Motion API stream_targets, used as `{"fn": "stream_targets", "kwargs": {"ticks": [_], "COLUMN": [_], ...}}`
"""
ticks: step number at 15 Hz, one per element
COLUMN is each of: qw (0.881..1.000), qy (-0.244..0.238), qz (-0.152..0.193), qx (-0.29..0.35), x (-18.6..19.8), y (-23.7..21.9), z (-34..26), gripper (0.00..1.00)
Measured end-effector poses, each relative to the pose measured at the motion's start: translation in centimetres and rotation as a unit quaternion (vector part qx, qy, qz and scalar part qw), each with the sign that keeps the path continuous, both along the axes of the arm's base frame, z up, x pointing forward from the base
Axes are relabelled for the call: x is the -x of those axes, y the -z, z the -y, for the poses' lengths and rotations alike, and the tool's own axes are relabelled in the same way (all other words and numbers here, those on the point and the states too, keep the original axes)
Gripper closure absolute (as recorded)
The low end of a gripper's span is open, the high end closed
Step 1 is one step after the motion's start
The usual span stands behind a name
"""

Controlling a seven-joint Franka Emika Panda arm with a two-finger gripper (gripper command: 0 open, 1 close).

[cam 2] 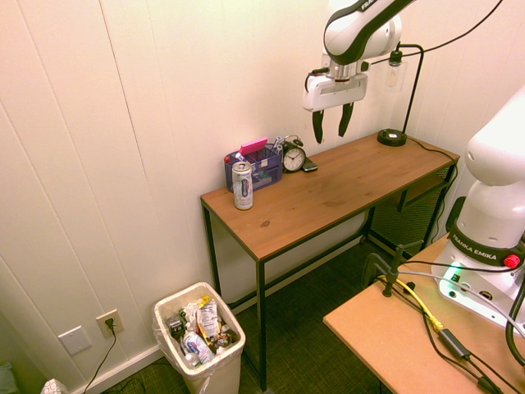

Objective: Throw the can in the trash bin

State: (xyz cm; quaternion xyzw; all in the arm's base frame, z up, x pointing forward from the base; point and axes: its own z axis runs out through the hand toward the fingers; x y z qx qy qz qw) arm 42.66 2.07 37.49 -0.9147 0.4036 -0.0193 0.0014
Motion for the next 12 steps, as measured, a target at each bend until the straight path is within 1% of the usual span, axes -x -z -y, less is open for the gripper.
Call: {"fn": "stream_targets", "kwargs": {"ticks": [2,4,8,10,12], "qw": [1.000,1.000,0.999,0.999,0.999], "qy": [0.005,0.005,-0.017,-0.019,-0.017], "qz": [-0.001,-0.002,-0.005,-0.010,-0.023], "qx": [-0.007,-0.026,-0.031,-0.029,-0.021], "x": [0.0,0.1,0.3,-0.4,-1.8], "y": [0.1,0.1,0.1,0.4,1.4], "z": [-0.1,-1.5,-8.2,-12.0,-16.2], "gripper": [0.00,0.00,0.00,0.00,0.00]}}
